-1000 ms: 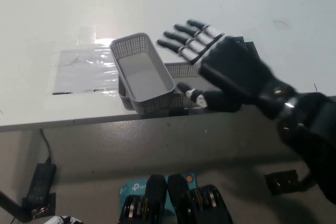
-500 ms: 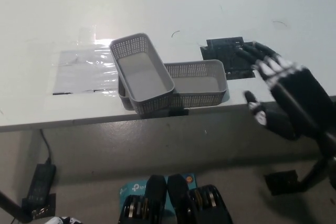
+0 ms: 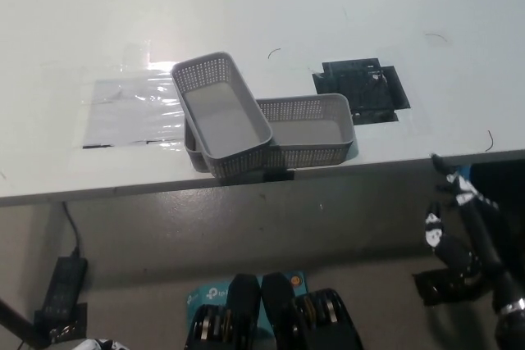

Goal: The robot uses its right hand to pick up the grey box kept on the middle on the desk and place it on top of another box next to it in a right angle

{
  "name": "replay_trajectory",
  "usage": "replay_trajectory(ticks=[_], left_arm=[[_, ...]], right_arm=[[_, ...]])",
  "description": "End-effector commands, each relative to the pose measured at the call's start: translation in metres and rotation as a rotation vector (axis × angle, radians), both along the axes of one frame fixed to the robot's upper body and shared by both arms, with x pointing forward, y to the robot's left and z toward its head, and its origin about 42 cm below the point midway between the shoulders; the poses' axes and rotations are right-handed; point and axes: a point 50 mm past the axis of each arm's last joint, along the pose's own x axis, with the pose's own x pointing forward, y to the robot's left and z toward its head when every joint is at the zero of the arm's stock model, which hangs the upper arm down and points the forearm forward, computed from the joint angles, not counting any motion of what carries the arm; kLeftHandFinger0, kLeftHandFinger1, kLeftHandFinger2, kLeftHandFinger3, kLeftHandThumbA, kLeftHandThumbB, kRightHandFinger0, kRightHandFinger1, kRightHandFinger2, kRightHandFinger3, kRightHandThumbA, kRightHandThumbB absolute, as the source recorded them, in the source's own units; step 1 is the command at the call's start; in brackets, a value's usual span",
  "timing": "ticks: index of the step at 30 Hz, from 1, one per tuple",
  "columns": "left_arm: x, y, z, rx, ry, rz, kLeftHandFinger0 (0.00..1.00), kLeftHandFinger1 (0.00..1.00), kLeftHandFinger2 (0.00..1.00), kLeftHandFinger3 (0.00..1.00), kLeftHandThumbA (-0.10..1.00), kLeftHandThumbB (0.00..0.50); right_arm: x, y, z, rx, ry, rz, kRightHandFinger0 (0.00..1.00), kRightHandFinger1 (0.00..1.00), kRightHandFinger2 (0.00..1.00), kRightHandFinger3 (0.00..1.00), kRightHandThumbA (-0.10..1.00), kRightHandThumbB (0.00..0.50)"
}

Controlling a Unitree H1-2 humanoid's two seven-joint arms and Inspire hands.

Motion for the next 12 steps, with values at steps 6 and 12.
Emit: replay_trajectory(ticks=[6, 12], left_arm=[[0.002, 0.007, 0.007, 0.016, -0.04, 0.005, 0.45, 0.44, 0.58, 0.68, 0.29, 0.348], [0.002, 0.007, 0.007, 0.012, -0.042, 0.005, 0.39, 0.4, 0.54, 0.67, 0.29, 0.349]], right_arm=[[-0.011, -0.018, -0.048, 0.432, -0.081, -0.285, 0.32, 0.45, 0.7, 1.0, -0.1, 0.13], [-0.016, -0.014, -0.078, 0.524, 0.081, -0.362, 0.33, 0.45, 0.61, 0.98, -0.09, 0.13]])
